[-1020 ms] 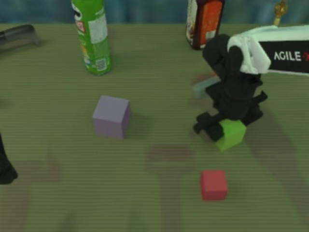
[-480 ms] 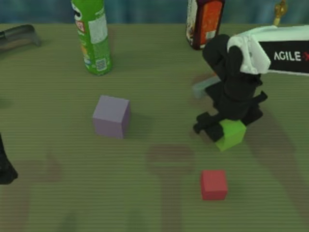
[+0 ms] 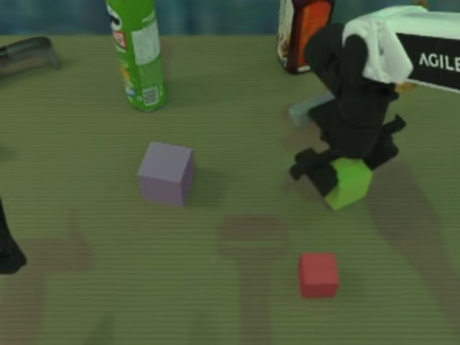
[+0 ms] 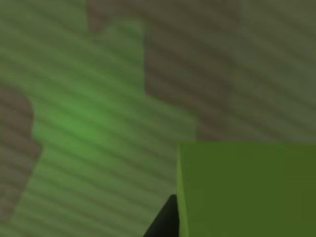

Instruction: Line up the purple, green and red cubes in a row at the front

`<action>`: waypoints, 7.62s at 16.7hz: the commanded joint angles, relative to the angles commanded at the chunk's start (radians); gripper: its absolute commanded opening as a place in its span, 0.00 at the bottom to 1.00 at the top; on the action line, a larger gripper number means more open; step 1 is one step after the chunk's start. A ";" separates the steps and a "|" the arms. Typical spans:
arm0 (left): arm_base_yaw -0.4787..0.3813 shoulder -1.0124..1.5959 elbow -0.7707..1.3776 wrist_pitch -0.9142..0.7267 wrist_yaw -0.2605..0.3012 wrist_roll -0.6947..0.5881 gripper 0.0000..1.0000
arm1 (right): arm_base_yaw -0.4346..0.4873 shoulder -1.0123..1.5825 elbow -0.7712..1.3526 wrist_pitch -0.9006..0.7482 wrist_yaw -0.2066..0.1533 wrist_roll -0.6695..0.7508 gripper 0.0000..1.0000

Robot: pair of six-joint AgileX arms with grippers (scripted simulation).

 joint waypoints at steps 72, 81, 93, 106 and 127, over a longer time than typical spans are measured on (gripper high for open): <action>0.000 0.000 0.000 0.000 0.000 0.000 1.00 | 0.421 -0.188 -0.174 -0.020 0.013 0.900 1.00; -0.009 0.030 0.030 -0.021 0.001 -0.003 1.00 | 0.404 -0.239 -0.168 -0.046 0.025 0.880 1.00; -0.193 1.044 0.896 -0.570 0.001 -0.077 1.00 | 0.039 -1.161 -0.833 0.368 0.165 0.477 1.00; -0.407 2.177 1.853 -1.189 0.004 -0.160 1.00 | -0.389 -2.128 -1.629 0.955 0.036 0.069 1.00; -0.428 2.377 1.754 -0.947 0.005 -0.166 1.00 | -0.427 -2.219 -1.687 1.029 -0.003 0.045 1.00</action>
